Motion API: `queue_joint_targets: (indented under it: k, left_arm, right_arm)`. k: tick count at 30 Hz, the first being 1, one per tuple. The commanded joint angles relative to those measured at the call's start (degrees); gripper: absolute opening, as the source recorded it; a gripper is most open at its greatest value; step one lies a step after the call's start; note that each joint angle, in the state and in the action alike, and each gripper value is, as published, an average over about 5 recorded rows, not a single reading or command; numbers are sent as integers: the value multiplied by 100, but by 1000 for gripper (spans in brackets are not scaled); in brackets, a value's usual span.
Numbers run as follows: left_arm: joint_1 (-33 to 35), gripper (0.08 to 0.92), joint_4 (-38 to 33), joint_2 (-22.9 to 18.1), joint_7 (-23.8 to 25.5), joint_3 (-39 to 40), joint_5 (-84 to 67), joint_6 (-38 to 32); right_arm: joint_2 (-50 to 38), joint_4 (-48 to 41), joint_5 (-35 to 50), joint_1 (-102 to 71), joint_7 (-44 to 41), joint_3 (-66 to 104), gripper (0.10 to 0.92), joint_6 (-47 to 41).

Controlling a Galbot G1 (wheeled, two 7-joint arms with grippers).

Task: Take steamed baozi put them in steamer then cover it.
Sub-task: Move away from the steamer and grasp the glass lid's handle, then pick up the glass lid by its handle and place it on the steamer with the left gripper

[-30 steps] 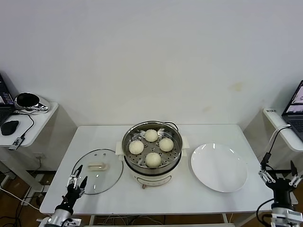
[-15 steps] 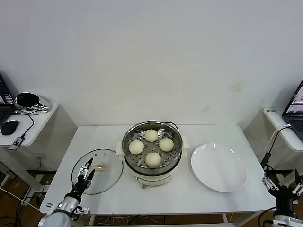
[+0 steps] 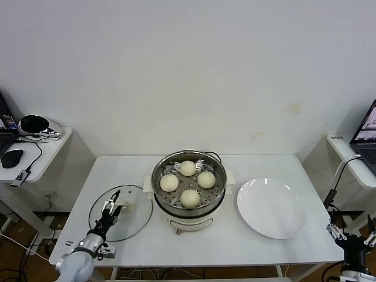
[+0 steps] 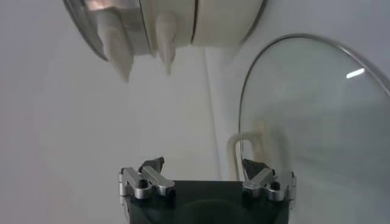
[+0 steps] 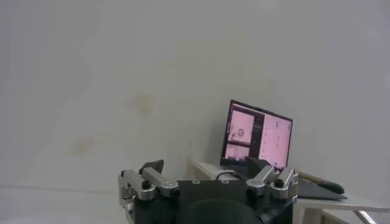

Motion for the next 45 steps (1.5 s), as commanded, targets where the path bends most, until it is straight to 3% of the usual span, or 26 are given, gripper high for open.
queue_joint_targets:
  k: [1, 9, 29, 36, 45]
  left_arm:
    - [-415, 823, 415, 18, 34, 100, -15, 7]
    - [-518, 785, 642, 4, 97, 128, -123, 4]
    - [-406, 191, 677, -15, -267, 78, -1017, 27]
    - [239, 145, -599, 220, -298, -277, -1477, 512]
    - [1600, 145, -2511, 775, 490, -1324, -1861, 1687]
  right_arm:
    - [19, -29, -15, -11, 7, 12, 823, 5]
    - [21, -57, -33, -8, 7, 3, 823, 5]
    - [31, -79, -191, -30, -68, -51, 823, 84]
    - [-7, -53, -234, -36, -86, -139, 823, 94]
    - [-57, -66, -312, 13, -128, -296, 823, 104]
